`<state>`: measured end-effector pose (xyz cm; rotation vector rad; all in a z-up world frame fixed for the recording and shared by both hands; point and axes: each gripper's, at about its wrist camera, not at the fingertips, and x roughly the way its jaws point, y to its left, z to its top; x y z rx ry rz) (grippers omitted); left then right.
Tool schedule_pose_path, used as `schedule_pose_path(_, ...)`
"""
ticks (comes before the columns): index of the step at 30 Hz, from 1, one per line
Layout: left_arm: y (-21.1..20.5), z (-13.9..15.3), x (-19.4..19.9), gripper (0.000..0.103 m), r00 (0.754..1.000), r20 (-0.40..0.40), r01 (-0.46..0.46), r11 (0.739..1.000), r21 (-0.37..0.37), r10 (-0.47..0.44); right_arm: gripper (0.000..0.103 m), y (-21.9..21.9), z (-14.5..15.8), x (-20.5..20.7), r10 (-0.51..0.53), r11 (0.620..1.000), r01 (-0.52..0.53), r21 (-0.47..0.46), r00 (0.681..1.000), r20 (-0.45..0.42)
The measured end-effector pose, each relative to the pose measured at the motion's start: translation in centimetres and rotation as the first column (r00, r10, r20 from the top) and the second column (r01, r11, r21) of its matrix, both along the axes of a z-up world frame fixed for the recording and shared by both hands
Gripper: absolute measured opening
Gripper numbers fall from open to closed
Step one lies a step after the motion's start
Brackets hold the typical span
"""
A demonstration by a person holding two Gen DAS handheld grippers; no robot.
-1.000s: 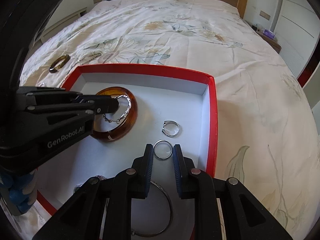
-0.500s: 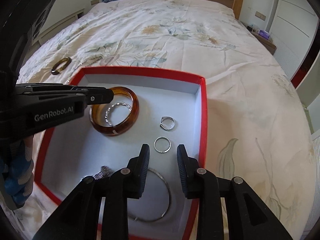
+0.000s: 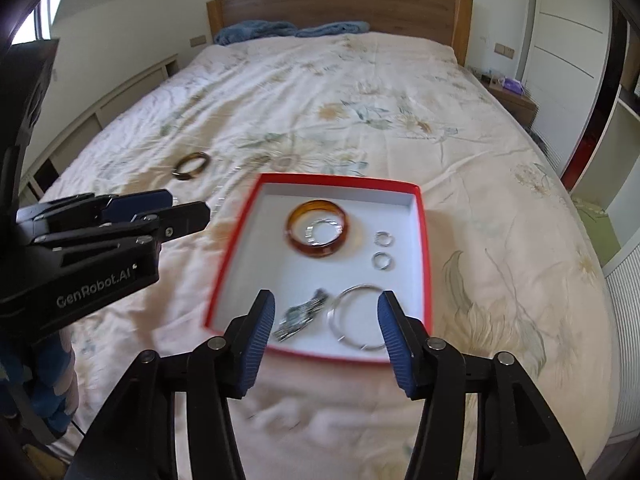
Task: Organize jewelry
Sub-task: 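Lift both open tools from the box and move toward the beaded bracelet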
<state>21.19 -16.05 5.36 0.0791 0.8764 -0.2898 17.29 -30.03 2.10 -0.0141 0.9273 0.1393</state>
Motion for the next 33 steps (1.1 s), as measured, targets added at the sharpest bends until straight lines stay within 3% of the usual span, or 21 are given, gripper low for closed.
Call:
schedule_pose_path(8, 4.4, 3.4, -6.7, 0.043, 0.997, 0.063, -0.051, 0.999, 0.016, 0.050, 0.057, 3.9, 3.4, -5.8, 0.002, 1.000, -0.003, 0.017, 0.998, 0.057)
schedule_pose_path(17, 8.3, 5.5, -11.7, 0.044, 0.990, 0.113, -0.092, 0.996, 0.015, 0.089, 0.057, 7.3, 5.7, -9.9, 0.015, 1.000, -0.017, 0.021, 0.995, 0.098)
schedule_pose_path(33, 13.2, 6.5, -16.7, 0.048, 0.974, 0.177, -0.145, 0.989, 0.017, 0.140, 0.060, 11.8, 7.4, -14.2, 0.033, 0.999, -0.032, -0.014, 0.990, 0.137)
